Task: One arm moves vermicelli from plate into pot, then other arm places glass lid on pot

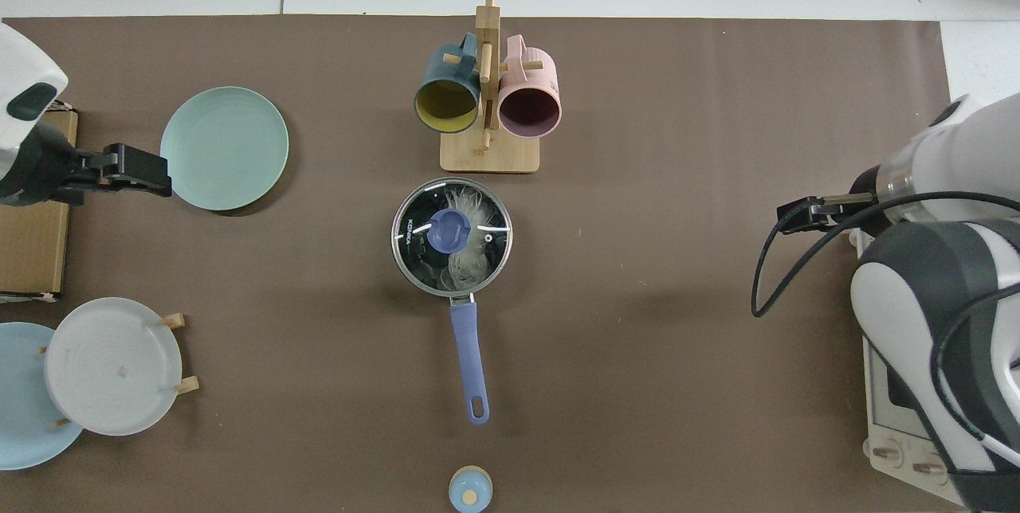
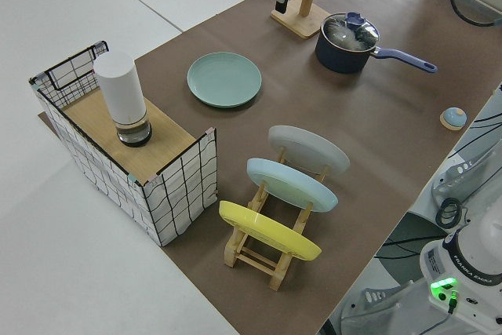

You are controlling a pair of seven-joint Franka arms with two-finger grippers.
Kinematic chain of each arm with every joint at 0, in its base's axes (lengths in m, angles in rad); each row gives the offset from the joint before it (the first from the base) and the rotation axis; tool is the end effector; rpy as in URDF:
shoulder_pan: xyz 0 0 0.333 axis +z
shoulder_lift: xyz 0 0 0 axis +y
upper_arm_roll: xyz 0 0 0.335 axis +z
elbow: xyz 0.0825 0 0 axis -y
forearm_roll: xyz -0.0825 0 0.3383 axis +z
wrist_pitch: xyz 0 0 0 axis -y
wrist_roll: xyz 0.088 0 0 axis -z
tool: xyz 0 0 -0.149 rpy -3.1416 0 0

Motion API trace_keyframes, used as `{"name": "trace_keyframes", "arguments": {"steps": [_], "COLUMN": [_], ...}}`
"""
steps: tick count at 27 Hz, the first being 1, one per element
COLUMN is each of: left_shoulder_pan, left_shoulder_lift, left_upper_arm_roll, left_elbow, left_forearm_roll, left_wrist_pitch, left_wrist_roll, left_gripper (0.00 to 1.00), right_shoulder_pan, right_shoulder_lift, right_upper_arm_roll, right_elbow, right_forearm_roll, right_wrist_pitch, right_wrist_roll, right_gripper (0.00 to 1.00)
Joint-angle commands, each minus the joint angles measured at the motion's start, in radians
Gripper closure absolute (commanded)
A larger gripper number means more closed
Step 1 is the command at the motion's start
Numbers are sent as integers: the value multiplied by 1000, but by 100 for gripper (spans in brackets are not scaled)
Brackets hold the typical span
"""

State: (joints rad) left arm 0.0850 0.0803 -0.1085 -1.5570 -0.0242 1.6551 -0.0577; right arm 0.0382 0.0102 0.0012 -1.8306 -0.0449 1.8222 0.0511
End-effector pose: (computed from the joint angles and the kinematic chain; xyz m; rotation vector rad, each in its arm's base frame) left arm 0.5425 -0.0139 0.5730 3.1074 0.0566 0.0263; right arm 0.5190 0.0150 0.5059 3.0973 -0.0002 -0.0257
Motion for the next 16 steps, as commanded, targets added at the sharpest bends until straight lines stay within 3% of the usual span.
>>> {"name": "trace_keyframes", "arguments": {"steps": [1,16], "left_shoulder_pan": [1,1], "left_shoulder_lift": [-16,-16], "left_upper_arm_roll": [1,1], "left_elbow": [-9,-9], "left_forearm_roll": [-5,-5], "left_wrist_pitch": [3,3], "left_wrist_roll": [13,13], "left_gripper": [0,0], "right_shoulder_pan": [-41,-41], "right_shoulder_lift": [-10,-10], "right_upper_arm_roll": [14,17], "right_elbow": [25,30], "right_forearm_roll": [26,30], "right_wrist_pitch": [-47,-52], "right_wrist_roll": [-80,-76], "right_gripper": [0,0]}}
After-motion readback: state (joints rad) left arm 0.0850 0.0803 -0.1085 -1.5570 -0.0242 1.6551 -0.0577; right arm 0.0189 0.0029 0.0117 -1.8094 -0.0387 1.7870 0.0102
